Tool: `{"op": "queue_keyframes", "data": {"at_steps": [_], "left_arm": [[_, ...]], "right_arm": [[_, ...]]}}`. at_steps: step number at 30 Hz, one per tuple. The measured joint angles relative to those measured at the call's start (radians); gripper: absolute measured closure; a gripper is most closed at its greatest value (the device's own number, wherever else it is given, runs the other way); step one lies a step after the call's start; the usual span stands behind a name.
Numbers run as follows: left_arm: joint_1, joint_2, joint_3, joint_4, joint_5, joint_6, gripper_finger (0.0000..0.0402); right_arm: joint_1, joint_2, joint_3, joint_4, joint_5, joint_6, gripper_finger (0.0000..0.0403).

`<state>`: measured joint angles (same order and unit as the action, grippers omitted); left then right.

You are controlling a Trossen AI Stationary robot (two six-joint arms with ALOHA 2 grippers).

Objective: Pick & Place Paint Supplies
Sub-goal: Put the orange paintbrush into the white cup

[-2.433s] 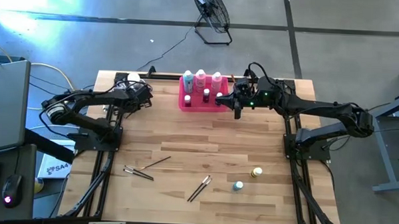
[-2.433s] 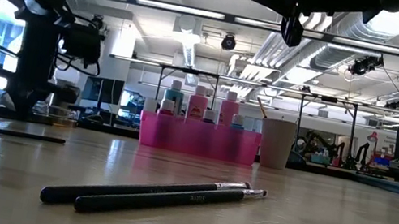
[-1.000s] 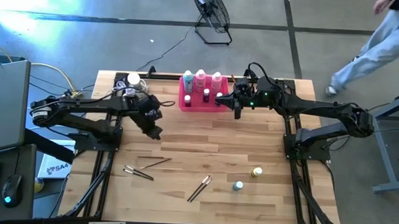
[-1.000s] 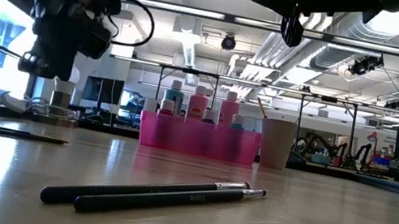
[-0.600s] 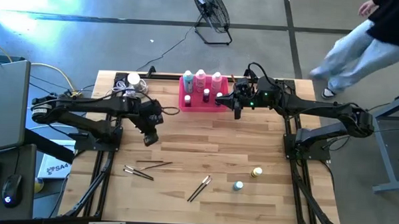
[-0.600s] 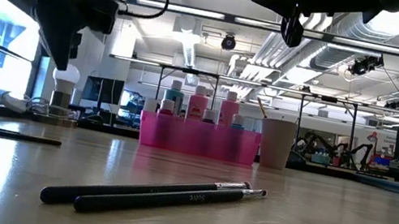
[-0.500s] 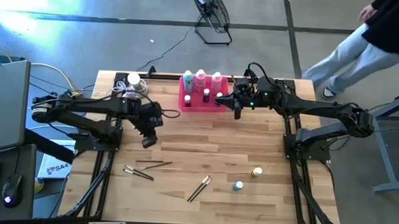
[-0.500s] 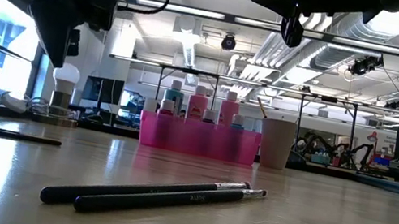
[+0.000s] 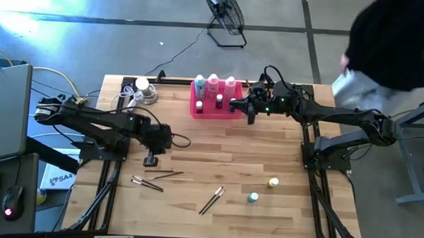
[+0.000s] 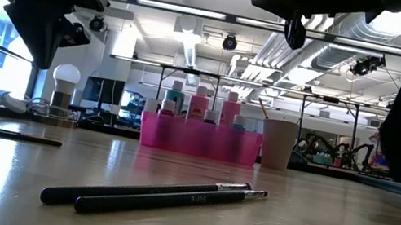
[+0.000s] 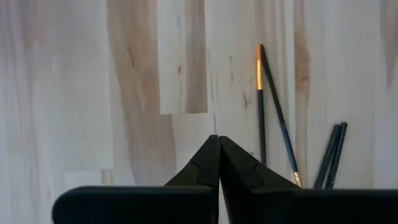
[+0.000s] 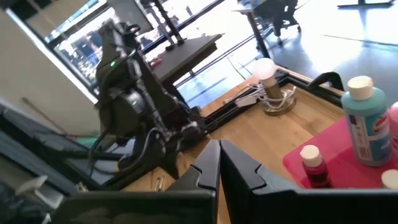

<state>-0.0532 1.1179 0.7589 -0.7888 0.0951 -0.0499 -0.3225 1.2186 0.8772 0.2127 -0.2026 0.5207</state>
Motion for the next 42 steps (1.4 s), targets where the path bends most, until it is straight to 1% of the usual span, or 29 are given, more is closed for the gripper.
{"op": "queue_keyframes", "data": {"at_steps": [5, 9, 13, 17, 23, 26, 30, 32, 34, 37, 40, 42], "left_arm": [[-0.008, 0.019, 0.0, 0.004, -0.005, 0.017, 0.0402], [-0.008, 0.062, 0.0, 0.008, -0.005, 0.056, 0.0402], [-0.008, 0.108, 0.0, 0.042, 0.004, 0.07, 0.0402], [-0.007, 0.144, 0.0, 0.106, -0.001, 0.069, 0.0402], [-0.007, 0.157, -0.001, 0.256, 0.005, 0.069, 0.0402], [-0.006, 0.157, -0.001, 0.338, 0.003, 0.069, 0.0402], [-0.006, 0.157, -0.001, 0.448, -0.009, 0.07, 0.0402], [-0.006, 0.157, -0.001, 0.498, -0.06, 0.072, 0.0402], [-0.006, 0.157, 0.0, 0.536, -0.137, 0.068, 0.0402], [-0.006, 0.157, 0.0, 0.571, -0.249, 0.018, 0.0402], [-0.006, 0.157, 0.0, 0.575, -0.294, -0.033, 0.0401], [-0.016, 0.157, 0.003, 0.576, -0.299, -0.057, 0.0402]], "right_arm": [[0.002, 0.0, 0.0, 0.0, 0.04, 0.062, 0.0399], [0.031, 0.0, 0.0, 0.0, 0.08, 0.063, 0.0399], [0.076, 0.0, 0.0, 0.001, 0.142, 0.095, 0.0399], [0.132, 0.0, 0.0, 0.0, 0.177, 0.104, 0.0399], [0.188, -0.001, 0.0, 0.002, 0.169, 0.094, 0.0399], [0.201, -0.005, 0.0, 0.001, 0.124, 0.078, 0.0399], [0.206, -0.018, 0.0, 0.001, -0.006, 0.085, 0.0399], [0.214, -0.022, 0.0, 0.001, -0.065, 0.081, 0.0399], [0.223, -0.022, 0.0, 0.0, -0.104, 0.079, 0.0399], [0.235, -0.022, 0.0, -0.017, -0.165, 0.05, 0.0399], [0.239, -0.022, 0.0, -0.057, -0.21, -0.022, 0.0399], [0.238, -0.022, 0.0, -0.082, -0.202, -0.039, 0.0399]]}}
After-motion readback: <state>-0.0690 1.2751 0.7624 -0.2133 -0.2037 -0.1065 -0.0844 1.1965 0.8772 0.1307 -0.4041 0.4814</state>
